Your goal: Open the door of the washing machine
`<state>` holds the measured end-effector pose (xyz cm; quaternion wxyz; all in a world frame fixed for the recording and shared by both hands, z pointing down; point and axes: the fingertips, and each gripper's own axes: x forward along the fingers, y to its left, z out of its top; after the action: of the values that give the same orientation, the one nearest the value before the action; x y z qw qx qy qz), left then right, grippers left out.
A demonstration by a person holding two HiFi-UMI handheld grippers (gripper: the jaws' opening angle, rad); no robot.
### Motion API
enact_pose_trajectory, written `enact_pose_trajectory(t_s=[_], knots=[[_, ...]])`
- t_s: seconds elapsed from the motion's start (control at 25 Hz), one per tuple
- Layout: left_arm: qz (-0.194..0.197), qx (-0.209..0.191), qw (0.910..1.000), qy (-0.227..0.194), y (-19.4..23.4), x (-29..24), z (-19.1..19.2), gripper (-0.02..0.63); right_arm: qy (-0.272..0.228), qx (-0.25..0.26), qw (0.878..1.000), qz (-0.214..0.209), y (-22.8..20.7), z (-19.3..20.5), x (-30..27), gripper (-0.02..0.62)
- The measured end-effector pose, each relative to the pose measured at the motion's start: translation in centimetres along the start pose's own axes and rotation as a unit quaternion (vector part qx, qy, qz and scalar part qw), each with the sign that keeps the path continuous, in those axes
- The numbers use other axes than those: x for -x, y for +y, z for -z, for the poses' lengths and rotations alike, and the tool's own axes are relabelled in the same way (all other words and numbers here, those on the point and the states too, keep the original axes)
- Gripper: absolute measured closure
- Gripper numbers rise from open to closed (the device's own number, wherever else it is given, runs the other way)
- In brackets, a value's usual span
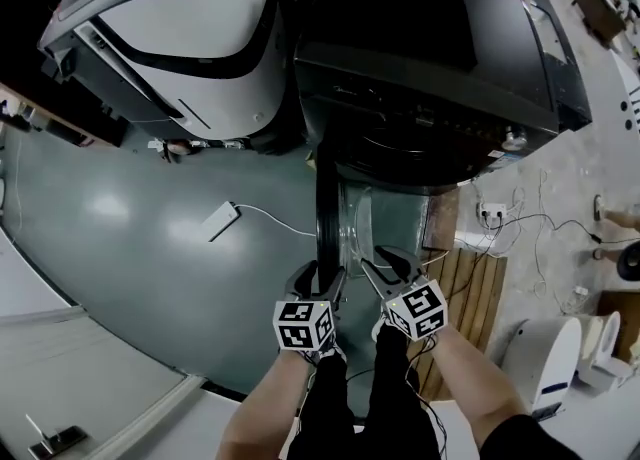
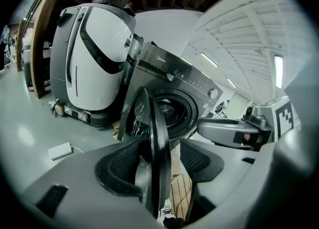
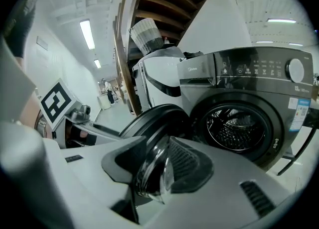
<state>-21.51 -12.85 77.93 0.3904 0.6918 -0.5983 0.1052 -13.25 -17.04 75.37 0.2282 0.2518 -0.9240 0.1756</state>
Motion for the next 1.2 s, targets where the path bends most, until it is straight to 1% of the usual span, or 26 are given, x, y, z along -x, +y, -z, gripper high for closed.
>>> enact_pose_trajectory(t_s=[0.28, 0.56, 0.92, 1.2], knots=[[-0.011, 0.005, 0.9999, -0.010, 4.4, 2.8, -0.9, 0.341, -0.001, -0.001, 1.000, -0.011, 3.5, -1.7, -3.0, 0.442], [-0.032, 0.015, 0.9991, -0.022, 8.6, 5.1, -1.5, 0.341, 0.001, 0.010, 1.000, -0.025, 6.5, -3.0, -5.8, 0.443], [-0.054, -0.001, 0.9982, -0.027, 12.7, 6.4, -3.1, 0.341, -0.012, -0.004, 1.000, -0.022, 8.0, -5.2, -8.2, 0.446], [-0.063, 0.002, 0.9976, -0.027, 14.2, 6.7, -3.8, 0.341, -0.016, -0.015, 1.000, -0.021, 8.5, -6.0, -9.0, 0.448]])
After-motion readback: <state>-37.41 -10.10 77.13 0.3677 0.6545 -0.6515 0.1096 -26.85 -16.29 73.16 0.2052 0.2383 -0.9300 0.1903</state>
